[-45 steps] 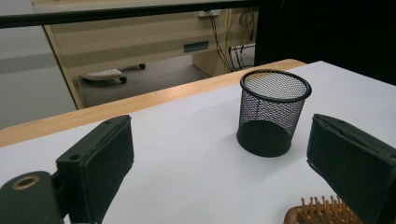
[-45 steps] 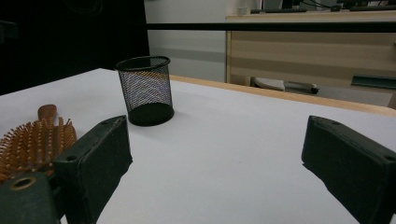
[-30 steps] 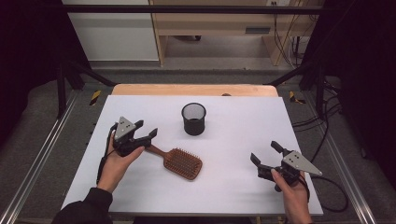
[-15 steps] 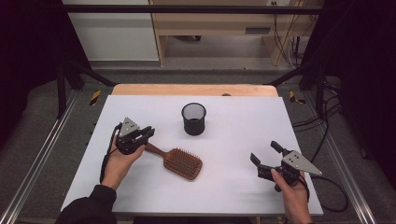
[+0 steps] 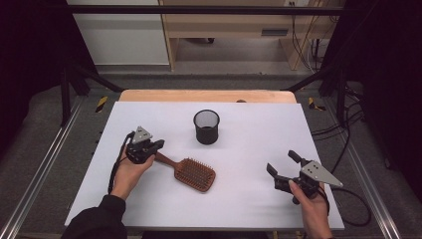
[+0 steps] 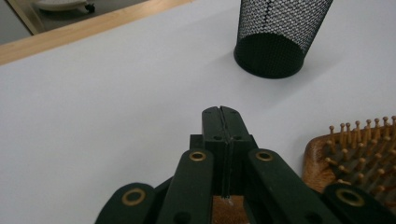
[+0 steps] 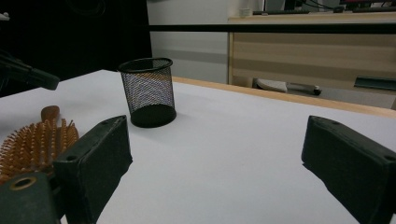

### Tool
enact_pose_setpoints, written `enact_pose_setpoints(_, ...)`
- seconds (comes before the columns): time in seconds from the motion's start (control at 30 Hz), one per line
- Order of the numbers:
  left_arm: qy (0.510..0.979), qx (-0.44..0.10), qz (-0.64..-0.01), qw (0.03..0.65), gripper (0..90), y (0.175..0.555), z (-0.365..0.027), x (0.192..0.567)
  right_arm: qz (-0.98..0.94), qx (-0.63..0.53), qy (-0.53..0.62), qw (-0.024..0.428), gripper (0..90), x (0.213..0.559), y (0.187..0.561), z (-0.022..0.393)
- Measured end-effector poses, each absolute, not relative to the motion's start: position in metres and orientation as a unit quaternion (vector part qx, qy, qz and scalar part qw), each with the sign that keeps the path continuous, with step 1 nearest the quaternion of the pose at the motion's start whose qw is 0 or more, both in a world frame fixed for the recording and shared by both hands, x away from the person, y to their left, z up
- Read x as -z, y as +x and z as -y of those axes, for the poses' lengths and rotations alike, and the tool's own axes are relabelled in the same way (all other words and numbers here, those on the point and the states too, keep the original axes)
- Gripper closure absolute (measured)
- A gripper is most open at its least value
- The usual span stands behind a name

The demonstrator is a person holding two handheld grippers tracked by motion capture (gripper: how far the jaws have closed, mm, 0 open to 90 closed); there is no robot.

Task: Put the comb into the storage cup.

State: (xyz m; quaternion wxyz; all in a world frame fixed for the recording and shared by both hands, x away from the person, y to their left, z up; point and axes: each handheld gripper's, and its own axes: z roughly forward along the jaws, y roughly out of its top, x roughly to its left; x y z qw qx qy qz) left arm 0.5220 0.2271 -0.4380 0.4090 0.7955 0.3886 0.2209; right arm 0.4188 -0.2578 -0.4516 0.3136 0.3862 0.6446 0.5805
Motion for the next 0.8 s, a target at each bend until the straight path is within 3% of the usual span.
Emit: enact_pose_setpoints(0.8,0.835,-0.19,-0.378,0.353,90.0,0.528,-0.213,0.458,-0.646,-0.58,0.384,0.314,8.1,0.451,0.418,0.256)
